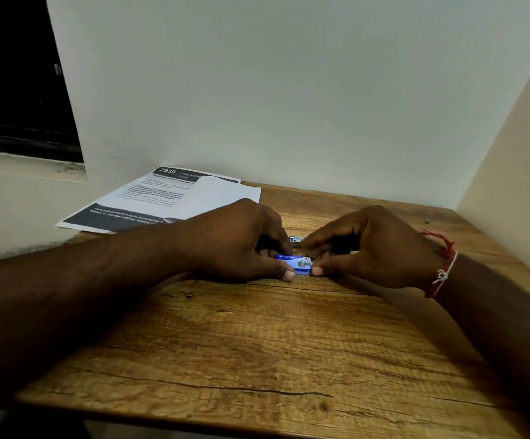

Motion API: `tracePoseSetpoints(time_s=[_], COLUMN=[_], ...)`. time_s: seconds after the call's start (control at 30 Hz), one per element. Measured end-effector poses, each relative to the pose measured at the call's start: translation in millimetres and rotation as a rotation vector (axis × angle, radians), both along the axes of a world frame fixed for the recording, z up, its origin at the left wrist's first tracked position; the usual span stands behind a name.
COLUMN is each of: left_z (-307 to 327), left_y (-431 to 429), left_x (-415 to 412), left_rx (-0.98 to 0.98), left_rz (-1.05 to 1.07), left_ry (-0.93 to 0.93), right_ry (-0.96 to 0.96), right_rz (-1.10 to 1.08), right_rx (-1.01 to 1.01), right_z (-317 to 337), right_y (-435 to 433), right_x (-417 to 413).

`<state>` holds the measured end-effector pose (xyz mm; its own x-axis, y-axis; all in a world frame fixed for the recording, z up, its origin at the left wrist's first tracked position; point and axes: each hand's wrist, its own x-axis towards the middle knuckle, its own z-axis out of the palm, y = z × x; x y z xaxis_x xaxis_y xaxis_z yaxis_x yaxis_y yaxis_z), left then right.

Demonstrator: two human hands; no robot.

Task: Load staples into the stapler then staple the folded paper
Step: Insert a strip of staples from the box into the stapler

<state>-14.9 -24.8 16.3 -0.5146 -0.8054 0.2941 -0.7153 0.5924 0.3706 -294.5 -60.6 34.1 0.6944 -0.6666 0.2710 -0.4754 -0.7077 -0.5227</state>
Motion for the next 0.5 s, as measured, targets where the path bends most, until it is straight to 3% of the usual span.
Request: tracePoseSetpoints(time_s=[0.17,0.4,0.5], left_z=[1,-1,-1], left_y=[-1,-1,-3], left_x=[1,0,2], left_rx=[0.008,0.002,-0.004], left_rz=[-0.002,-0.014,-0.020], left_ry=[-0.002,0.015,0.008], right_ry=[-0.034,-0.055,-0.012], right_rz=[0.012,-0.022,0.001], right_rx=[0.103,-0.031,0.000], right_z=[-3,-11,-6], right_y=[-5,-5,-4], right_x=[-3,2,0])
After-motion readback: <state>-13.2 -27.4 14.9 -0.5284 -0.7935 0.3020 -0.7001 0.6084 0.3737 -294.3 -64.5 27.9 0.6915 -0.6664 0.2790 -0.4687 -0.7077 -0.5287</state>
